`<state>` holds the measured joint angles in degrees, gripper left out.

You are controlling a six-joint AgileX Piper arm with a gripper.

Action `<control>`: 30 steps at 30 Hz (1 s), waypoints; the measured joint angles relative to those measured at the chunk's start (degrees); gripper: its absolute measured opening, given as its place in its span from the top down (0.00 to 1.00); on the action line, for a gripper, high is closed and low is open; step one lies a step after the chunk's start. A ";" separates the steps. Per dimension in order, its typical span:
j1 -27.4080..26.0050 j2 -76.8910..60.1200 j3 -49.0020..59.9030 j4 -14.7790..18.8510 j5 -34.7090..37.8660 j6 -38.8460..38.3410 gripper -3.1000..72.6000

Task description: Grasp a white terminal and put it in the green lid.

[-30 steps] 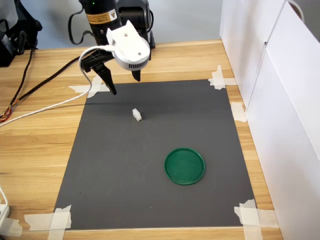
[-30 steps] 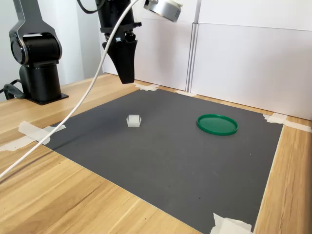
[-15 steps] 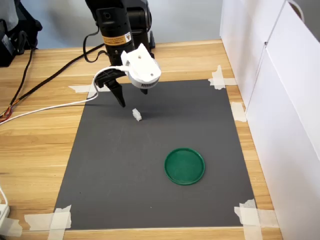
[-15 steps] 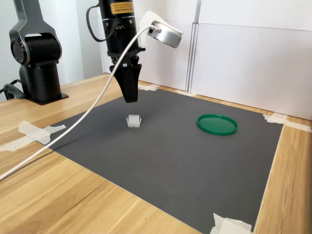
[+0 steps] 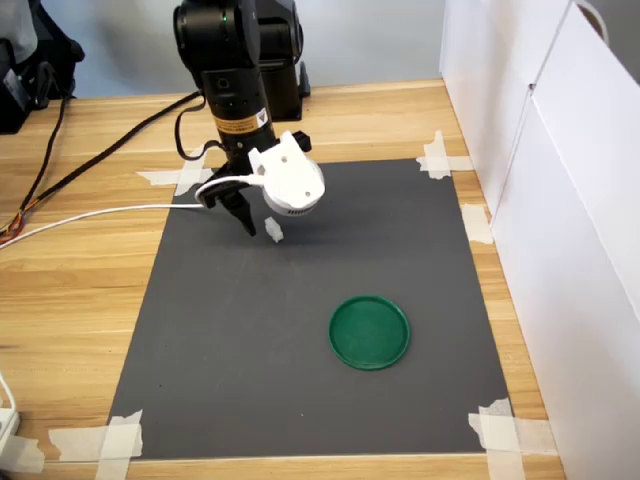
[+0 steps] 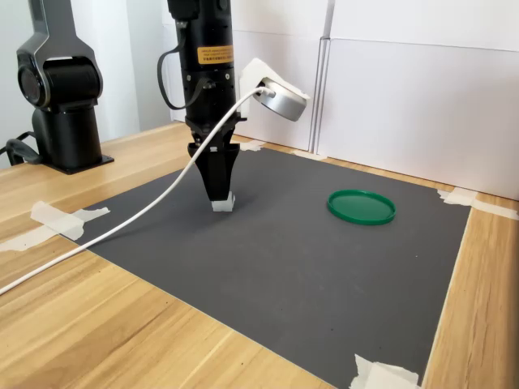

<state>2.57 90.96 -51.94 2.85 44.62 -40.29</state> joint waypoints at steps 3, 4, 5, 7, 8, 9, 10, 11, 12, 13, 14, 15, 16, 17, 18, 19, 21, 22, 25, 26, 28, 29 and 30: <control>0.00 0.94 0.00 -0.38 -1.01 -0.20 0.04; 0.00 1.15 0.00 -0.63 -1.16 -0.22 0.04; 0.00 1.38 0.00 -1.06 -1.54 -0.22 0.04; 0.00 1.91 0.00 -1.86 -2.28 -0.22 0.04; 0.00 2.21 0.00 -2.17 -2.42 -0.22 0.04; 0.00 2.45 0.00 -2.34 -2.54 -0.22 0.05; 0.00 2.73 0.00 -2.47 -2.62 -0.22 0.06; 0.00 2.88 0.00 -2.52 -2.62 -0.22 0.07; 0.00 2.96 0.00 -2.52 -2.62 -0.22 0.08; 0.00 2.96 0.00 -2.52 -2.66 -0.26 0.09; 0.00 2.96 0.00 -2.52 -2.66 -0.26 0.11; 0.00 2.96 0.00 -2.52 -2.68 -0.26 0.14; 0.00 2.96 0.00 -2.52 -2.74 -0.26 0.17; 0.00 2.96 0.00 -2.52 -2.74 -0.26 0.20; 0.00 3.01 0.00 -2.52 -2.75 -0.26 0.24; 0.00 3.14 0.00 -2.52 -2.80 -0.26 0.28; 0.00 3.56 0.00 -2.52 -2.80 -0.26 0.36; 0.00 3.71 0.00 -2.52 -2.80 -0.26 0.41; 0.00 3.77 0.00 -2.09 -3.18 -0.26 0.55; 0.00 3.80 0.00 -1.80 -3.23 -0.26 0.60; 0.00 3.80 0.00 -1.42 -3.23 -0.26 0.69; 0.00 3.80 0.00 -1.37 -3.23 -0.26 0.74; 0.00 3.80 0.00 -1.36 -3.23 -0.26 0.78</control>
<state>2.57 94.76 -51.94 1.49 41.40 -40.55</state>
